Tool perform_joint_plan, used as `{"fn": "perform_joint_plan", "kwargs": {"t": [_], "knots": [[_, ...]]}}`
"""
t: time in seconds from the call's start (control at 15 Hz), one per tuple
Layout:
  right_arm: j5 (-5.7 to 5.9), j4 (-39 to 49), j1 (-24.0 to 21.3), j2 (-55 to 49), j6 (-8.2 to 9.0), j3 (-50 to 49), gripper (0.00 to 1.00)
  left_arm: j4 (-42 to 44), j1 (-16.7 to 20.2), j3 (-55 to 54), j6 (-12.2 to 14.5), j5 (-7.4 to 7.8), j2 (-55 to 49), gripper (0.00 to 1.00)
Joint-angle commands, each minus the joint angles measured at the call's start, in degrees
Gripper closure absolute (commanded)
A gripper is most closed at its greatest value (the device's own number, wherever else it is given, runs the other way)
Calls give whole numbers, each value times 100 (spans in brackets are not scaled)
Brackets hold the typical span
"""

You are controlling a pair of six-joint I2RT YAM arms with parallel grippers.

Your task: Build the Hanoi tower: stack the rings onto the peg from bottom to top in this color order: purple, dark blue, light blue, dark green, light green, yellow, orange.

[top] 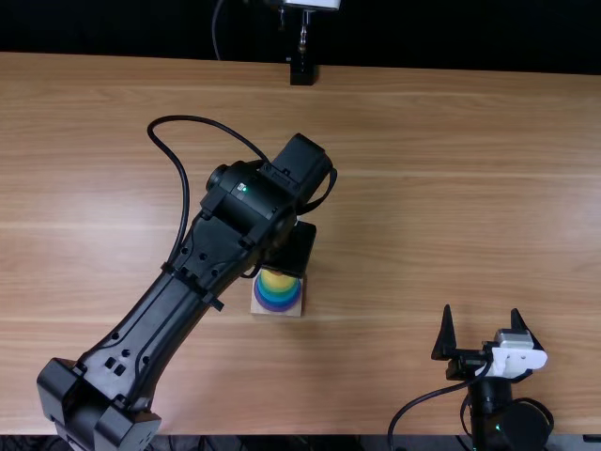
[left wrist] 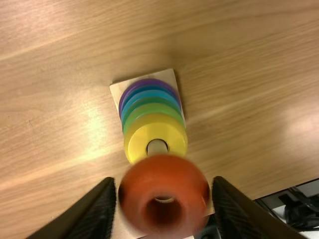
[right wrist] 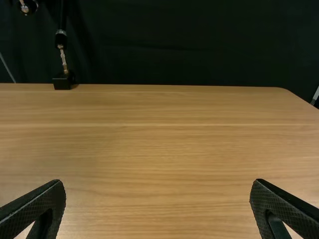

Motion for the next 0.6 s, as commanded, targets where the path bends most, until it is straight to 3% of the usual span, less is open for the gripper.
{"fn": "perform_joint_plan", "kwargs": {"t": [0.0, 0.13, 0.4, 0.53], "knots": [[94, -110, -34, -73, 47, -86, 0, 0, -11, -228, -14, 49, 76, 0], [94, -110, -43, -73, 47, -86, 0, 53, 24, -422, -14, 123, 59, 0], [94, -110, -34, -73, 47, -86, 0, 201, 208, -404, -3, 102, -3, 0], [94, -110, -43, -73, 47, -86, 0, 876, 446, -413, -3, 123, -196, 0]]}}
